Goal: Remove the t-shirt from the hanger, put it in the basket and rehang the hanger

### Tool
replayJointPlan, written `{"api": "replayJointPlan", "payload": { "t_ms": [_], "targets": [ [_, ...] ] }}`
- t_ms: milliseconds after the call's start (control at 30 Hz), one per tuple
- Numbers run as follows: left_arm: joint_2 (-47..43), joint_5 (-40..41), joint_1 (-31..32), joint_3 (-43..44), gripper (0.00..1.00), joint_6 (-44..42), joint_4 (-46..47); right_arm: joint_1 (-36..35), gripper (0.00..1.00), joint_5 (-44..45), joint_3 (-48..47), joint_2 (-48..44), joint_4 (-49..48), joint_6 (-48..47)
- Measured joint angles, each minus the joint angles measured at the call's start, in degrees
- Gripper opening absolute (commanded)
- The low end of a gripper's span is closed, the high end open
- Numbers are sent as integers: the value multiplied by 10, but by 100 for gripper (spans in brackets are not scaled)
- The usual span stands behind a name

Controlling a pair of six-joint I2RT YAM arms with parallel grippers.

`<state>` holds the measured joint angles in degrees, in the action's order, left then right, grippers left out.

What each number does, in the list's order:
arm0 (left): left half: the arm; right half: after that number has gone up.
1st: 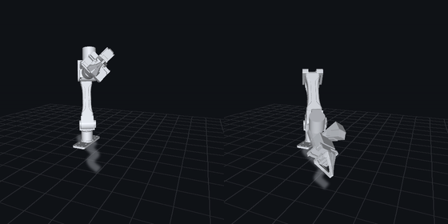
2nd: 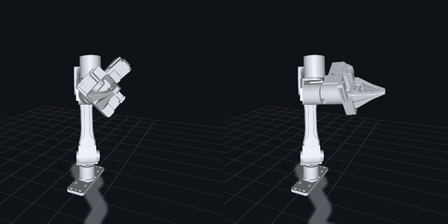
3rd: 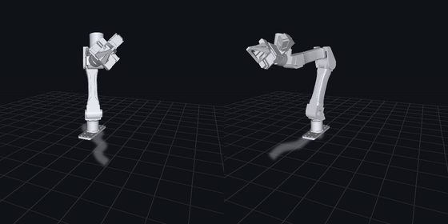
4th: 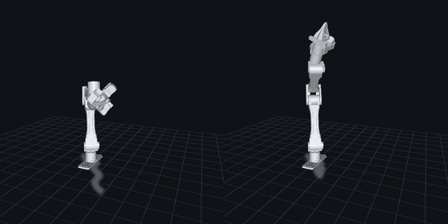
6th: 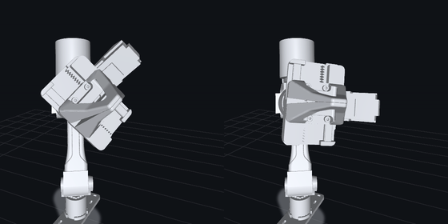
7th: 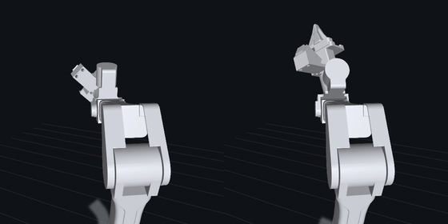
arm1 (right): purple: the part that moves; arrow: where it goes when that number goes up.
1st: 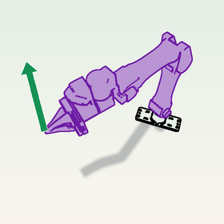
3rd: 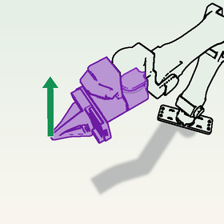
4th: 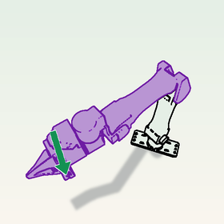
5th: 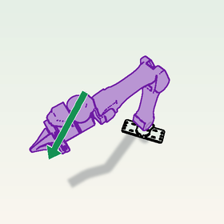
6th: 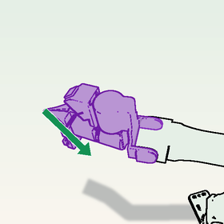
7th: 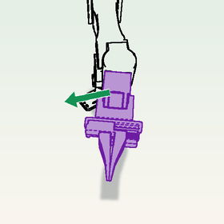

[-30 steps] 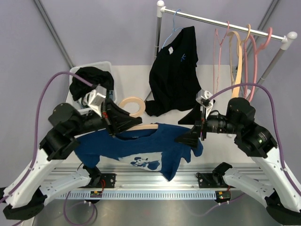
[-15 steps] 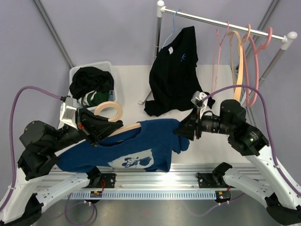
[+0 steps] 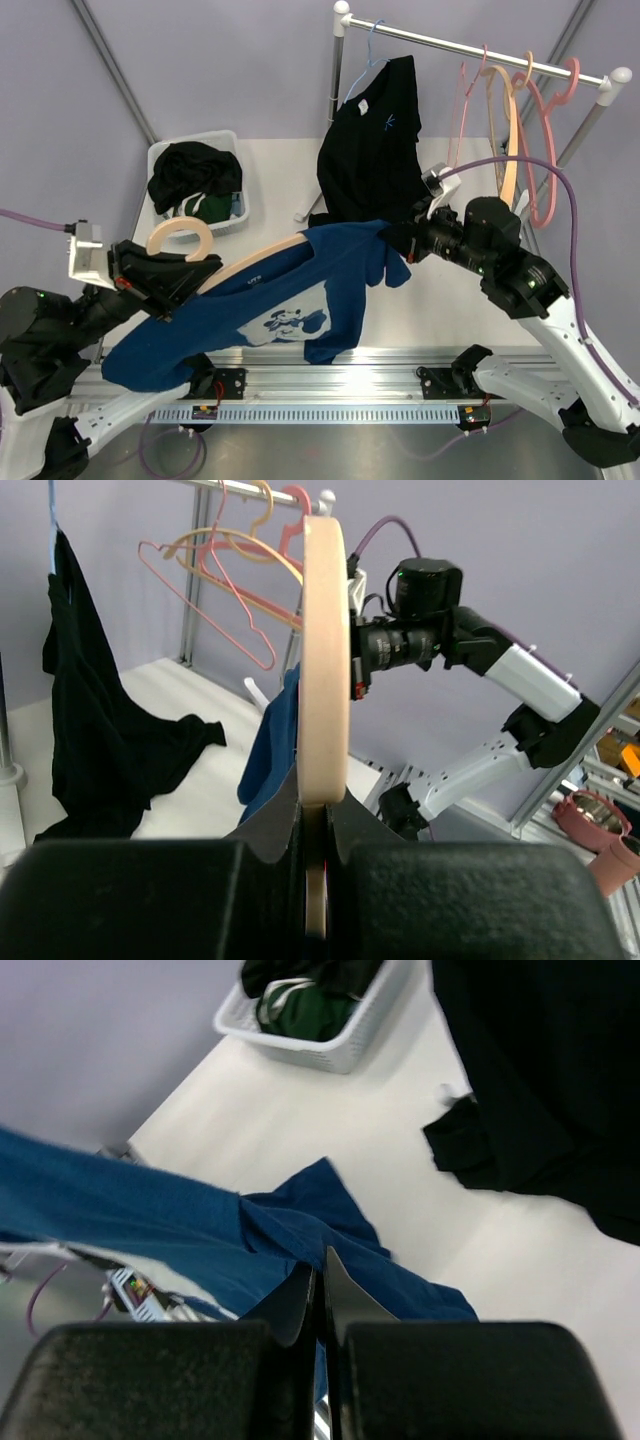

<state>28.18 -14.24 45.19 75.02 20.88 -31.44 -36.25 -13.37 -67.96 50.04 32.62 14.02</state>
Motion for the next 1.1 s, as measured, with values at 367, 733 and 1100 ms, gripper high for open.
{"api": "replayJointPlan", "payload": {
  "t_ms": [367, 733, 1100],
  "targets": [
    [-2, 32, 0, 38, 0, 21, 8, 30, 0, 8, -42, 79, 1, 41],
    [-19, 49, 0, -38, 0, 39, 181, 33, 0, -76, -8, 138, -37, 47],
    [40, 35, 0, -149, 0, 64, 436, 35, 0, -44, -58, 212, -28, 26]
  ]
}}
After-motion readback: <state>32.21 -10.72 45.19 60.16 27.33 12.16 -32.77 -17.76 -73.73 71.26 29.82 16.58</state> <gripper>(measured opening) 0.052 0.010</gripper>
